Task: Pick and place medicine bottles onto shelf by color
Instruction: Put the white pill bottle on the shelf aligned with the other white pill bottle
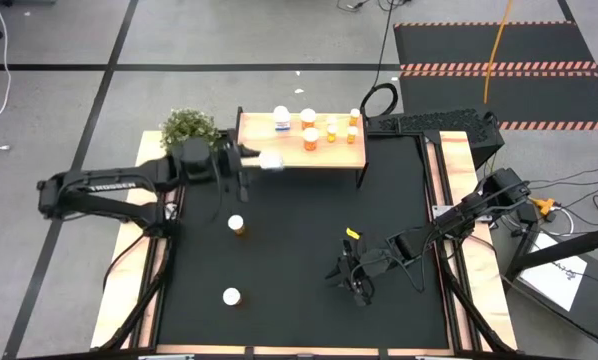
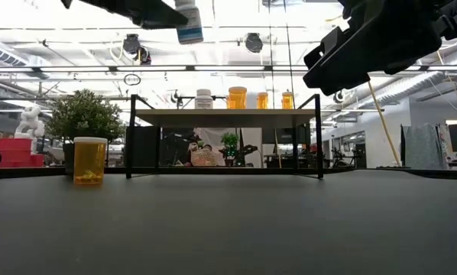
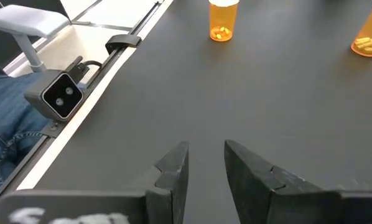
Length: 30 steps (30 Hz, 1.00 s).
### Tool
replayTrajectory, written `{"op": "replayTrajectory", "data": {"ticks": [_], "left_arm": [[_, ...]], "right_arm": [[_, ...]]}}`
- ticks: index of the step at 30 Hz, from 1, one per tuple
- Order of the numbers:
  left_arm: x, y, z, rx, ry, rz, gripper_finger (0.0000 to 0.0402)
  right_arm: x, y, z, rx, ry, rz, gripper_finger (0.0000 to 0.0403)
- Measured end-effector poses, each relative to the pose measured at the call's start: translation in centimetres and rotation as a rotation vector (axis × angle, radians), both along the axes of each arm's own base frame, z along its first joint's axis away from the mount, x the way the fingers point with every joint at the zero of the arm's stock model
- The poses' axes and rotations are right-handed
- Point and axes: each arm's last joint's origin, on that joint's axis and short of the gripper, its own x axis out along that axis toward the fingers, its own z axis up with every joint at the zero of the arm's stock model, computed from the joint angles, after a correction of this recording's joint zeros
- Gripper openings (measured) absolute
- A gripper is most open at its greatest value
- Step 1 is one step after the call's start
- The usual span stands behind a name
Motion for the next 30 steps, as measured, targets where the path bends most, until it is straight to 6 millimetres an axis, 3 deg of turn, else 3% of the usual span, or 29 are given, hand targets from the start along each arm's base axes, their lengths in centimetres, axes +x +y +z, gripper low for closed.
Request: {"op": "replayTrajectory", "data": {"ticks": [9,18,25,30], "left_arm": [[-0.8,5.5,-0.1,-0.091,-0.073,-0.017,0.0174],[1.3,9.7,-0.4,-0.163,-0.009,-0.021,0.0175],[2.4,12.3,-3.4,-0.221,0.099,0.0,0.0175],[2.5,13.4,-4.5,-0.23,0.126,0.019,0.0175]], "right_arm": [[0.1,-0.1,0.0,-0.016,-0.01,0.006,0.0098],[0.1,-0.1,0.0,-0.031,-0.015,0.013,0.0098],[-0.2,0.1,-0.2,-0.021,-0.001,0.016,0.0098],[-0.8,-0.1,-0.9,-0.002,0.008,0.01,0.0098]]}}
